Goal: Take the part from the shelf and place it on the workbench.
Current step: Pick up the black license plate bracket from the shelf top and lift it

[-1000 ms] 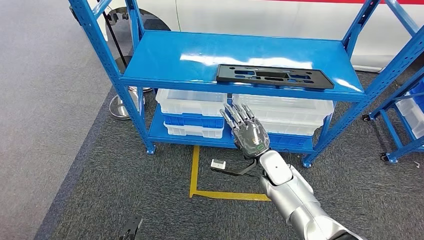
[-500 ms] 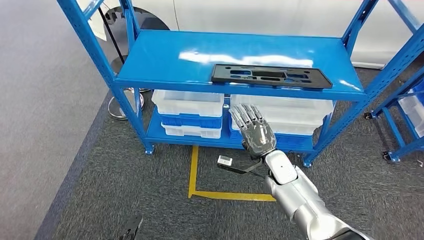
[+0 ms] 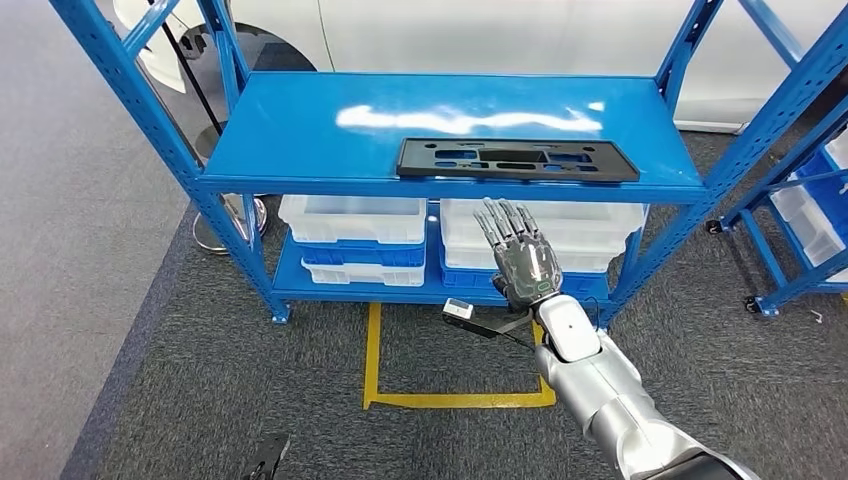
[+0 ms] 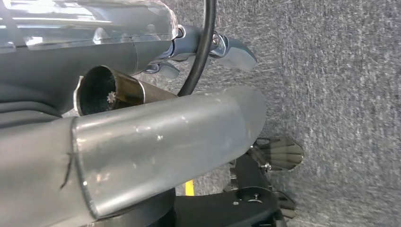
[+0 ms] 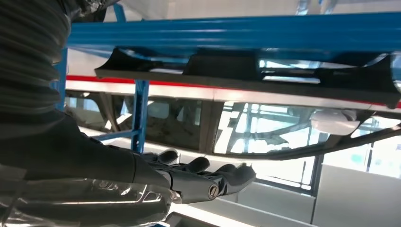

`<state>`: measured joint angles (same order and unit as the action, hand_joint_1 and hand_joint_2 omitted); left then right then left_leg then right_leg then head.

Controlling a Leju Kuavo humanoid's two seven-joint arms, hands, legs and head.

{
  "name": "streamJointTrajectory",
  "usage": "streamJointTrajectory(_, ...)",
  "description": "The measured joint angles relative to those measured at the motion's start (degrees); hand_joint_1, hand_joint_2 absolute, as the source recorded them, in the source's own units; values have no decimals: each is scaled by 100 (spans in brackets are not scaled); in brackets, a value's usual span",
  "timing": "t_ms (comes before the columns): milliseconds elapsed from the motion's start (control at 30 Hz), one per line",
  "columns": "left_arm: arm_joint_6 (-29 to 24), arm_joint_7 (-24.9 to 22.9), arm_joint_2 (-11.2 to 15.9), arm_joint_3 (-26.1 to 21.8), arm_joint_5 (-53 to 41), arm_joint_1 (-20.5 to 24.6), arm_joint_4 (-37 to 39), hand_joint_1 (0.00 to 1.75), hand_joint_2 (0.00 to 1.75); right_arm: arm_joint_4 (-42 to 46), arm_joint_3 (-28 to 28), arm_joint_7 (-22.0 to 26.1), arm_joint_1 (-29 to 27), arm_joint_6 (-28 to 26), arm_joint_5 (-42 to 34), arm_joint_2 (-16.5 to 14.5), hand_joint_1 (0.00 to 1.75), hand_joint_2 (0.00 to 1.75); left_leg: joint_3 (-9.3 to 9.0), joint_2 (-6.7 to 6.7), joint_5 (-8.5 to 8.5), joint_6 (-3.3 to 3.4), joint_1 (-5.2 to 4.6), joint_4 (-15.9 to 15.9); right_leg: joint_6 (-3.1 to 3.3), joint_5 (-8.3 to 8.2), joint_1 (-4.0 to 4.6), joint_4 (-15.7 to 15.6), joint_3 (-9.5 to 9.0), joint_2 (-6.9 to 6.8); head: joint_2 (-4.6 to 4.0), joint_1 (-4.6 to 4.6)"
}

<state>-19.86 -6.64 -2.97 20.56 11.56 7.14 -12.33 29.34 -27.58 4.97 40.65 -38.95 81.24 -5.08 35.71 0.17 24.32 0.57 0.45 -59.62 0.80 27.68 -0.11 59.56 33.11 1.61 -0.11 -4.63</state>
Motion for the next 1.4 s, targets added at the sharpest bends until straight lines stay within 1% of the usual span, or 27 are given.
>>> streamJointTrajectory(67, 3, -8, 0, 7, -14, 3, 1, 0, 0, -29, 14, 20, 7, -1, -10, -1, 0, 175, -51, 0, 23, 26, 22, 99, -65, 19, -7, -8, -1, -13, 1, -2)
streamJointTrajectory(133, 5, -11, 4, 7, -36, 5, 1, 0, 0, -56, 29, -5, 22, -2, -16, 1, 0, 175, -131, 9, 25, 77, 59, 184, -119, 160, -7, 246, 108, -61, 1, -6)
streamJointTrajectory(233, 8, -14, 10, 7, -58, 6, 1, 0, 0, -100, 85, -151, 2, -2, -15, 13, 0, 175, -203, 22, 79, 124, 63, 202, -177, 514, -43, 1268, 707, -97, 0, -7)
streamJointTrajectory(267, 9, -17, 10, 7, -58, -2, 1, 0, 0, -117, 110, -187, -17, -2, -15, 17, 0, 175, -228, 22, 106, 123, 64, 198, -194, 513, -59, 1479, 873, -102, 0, -7)
streamJointTrajectory(300, 10, -20, 10, 7, -58, -12, 1, 0, 0, -133, 134, -213, -32, -2, -15, 20, 0, 175, -263, 21, 139, 118, 66, 189, -207, 393, -74, 1486, 941, -109, 0, -7)
streamJointTrajectory(333, 10, -21, 10, 7, -58, -20, 1, 0, 0, -145, 157, -231, -37, -2, -15, 22, 0, 175, -309, 19, 180, 107, 68, 176, -214, 167, -89, 1269, 893, -121, 0, -8)
streamJointTrajectory(367, 10, -22, 10, 7, -58, -26, 1, 0, 0, -152, 178, -243, -36, -2, -16, 26, 0, 175, -357, 17, 230, 90, 70, 161, -213, -99, -100, 892, 764, -139, 0, -8)
streamJointTrajectory(400, 9, -22, 10, 7, -58, -26, 1, 0, 0, -159, 202, -250, -29, -2, -17, 30, 0, 175, -394, 15, 276, 64, 65, 146, -207, -290, -97, 552, 623, -154, 0, -9)
streamJointTrajectory(433, 9, -22, 11, 7, -60, -23, 2, 0, 0, -167, 224, -254, -19, -2, -19, 32, 0, 175, -410, 14, 316, 33, 55, 130, -186, -383, -88, 266, 500, -164, 0, -8)
streamJointTrajectory(467, 8, -22, 12, 7, -62, -20, 3, 0, 0, -175, 242, -254, -15, -2, -20, 34, 0, 175, -412, 16, 340, -2, 43, 122, -160, -390, -73, 120, 438, -168, 0, -4)
streamJointTrajectory(567, 13, -21, 13, 7, -70, -20, 3, 0, 0, -208, 273, -252, -16, -2, -23, 37, 0, 175, -426, 38, 380, -104, 40, 133, -53, -311, -50, 43, 380, -144, 0, 3)
streamJointTrajectory(633, 18, -19, 13, 8, -73, -11, 3, 0, 0, -222, 288, -250, -1, -2, -25, 34, 0, 175, -357, 39, 505, -155, 53, -80, 23, -289, -74, -14, 297, -134, 0, 9)
streamJointTrajectory(667, 20, -18, 13, 9, -75, -7, 3, 0, 0, -226, 293, -249, 7, -2, -26, 29, 0, 175, -217, 35, 627, -172, 60, -361, 57, -273, -79, -33, 254, -135, 0, 13)
streamJointTrajectory(733, 25, -17, 14, 11, -75, -12, 4, 0, 0, -239, 297, -245, 10, -2, -25, 21, 0, 175, 226, 32, 880, -195, 61, -1123, 105, -229, -62, -37, 201, -134, 0, 16)
streamJointTrajectory(767, 25, -17, 14, 11, -74, -23, 4, 0, 0, -247, 298, -243, 1, -2, -25, 19, 0, 175, 431, 32, 912, -200, 62, -1405, 117, -203, -51, -34, 175, -128, 0, 16)
streamJointTrajectory(800, 25, -17, 15, 11, -74, -34, 5, 0, 0, -255, 298, -242, -7, -2, -25, 18, 0, 175, 547, 31, 829, -196, 62, -1490, 119, -176, -44, -29, 147, -118, 0, 16)
streamJointTrajectory(833, 25, -17, 16, 10, -74, -41, 5, 0, 0, -262, 299, -240, -12, -2, -26, 18, 0, 175, 550, 31, 628, -182, 61, -1346, 114, -144, -39, -22, 110, -105, 0, 17)
streamJointTrajectory(900, 26, -14, 21, 10, -75, -43, 6, 0, 0, -270, 299, -231, -11, -2, -33, 16, 0, 175, 300, 26, 132, -129, 53, -629, 87, -73, -35, -12, 25, -88, 0, 14)
streamJointTrajectory(933, 26, -11, 23, 10, -76, -40, 7, 0, 0, -273, 300, -221, -6, -2, -39, 15, 0, 175, 157, 22, -13, -98, 38, -292, 65, -42, -28, -4, 0, -80, 0, 13)
streamJointTrajectory(967, 28, -10, 24, 11, -76, -33, 8, 0, 0, -275, 301, -211, -2, -2, -45, 14, 0, 175, 63, 18, -59, -70, 22, -79, 36, -23, -23, -2, -7, -77, 0, 12)
streamJointTrajectory(1033, 31, -11, 25, 11, -76, -27, 10, 0, 0, -280, 303, -185, -1, -2, -57, 13, 0, 175, 7, 11, -10, -30, -6, 55, -26, -10, -18, -18, 0, -73, 0, 11)
streamJointTrajectory(1133, 39, -12, 25, 11, -76, -23, 11, 0, 0, -282, 310, -161, 15, -4, -78, 8, 0, 175, -82, 16, -5, 54, 45, 170, -110, 105, -15, 112, 48, -96, 0, 5)
streamJointTrajectory(1200, 43, -11, 27, 11, -76, -10, 11, 0, 0, -292, 319, -160, 27, -4, -91, 8, 0, 175, -142, 20, 16, 108, 57, 209, -145, 360, -23, 706, 356, -113, 0, -2)
streamJointTrajectory(1267, 48, -12, 27, 11, -76, -9, 11, 0, 0, -313, 323, -160, 3, -3, -95, 9, 0, 175, -174, 19, 60, 131, 57, 200, -177, 560, -43, 1421, 805, -119, 0, -2)
streamJointTrajectory(1300, 50, -13, 27, 11, -76, -15, 11, 0, 0, -324, 324, -160, -15, -3, -95, 9, 0, 175, -198, 15, 88, 129, 58, 191, -189, 515, -55, 1559, 938, -123, 0, -1)
streamJointTrajectory(1333, 51, -14, 25, 11, -76, -21, 11, 0, 0, -332, 325, -160, -27, -3, -95, 9, 0, 175, -232, 10, 122, 121, 59, 178, -196, 342, -68, 1463, 953, -127, 0, -2)
streamJointTrajectory(1400, 51, -15, 22, 11, -76, -26, 11, 0, 0, -338, 330, -160, -27, -2, -98, 10, 0, 175, -320, 2, 214, 92, 64, 145, -195, -164, -88, 766, 705, -143, 0, -2)
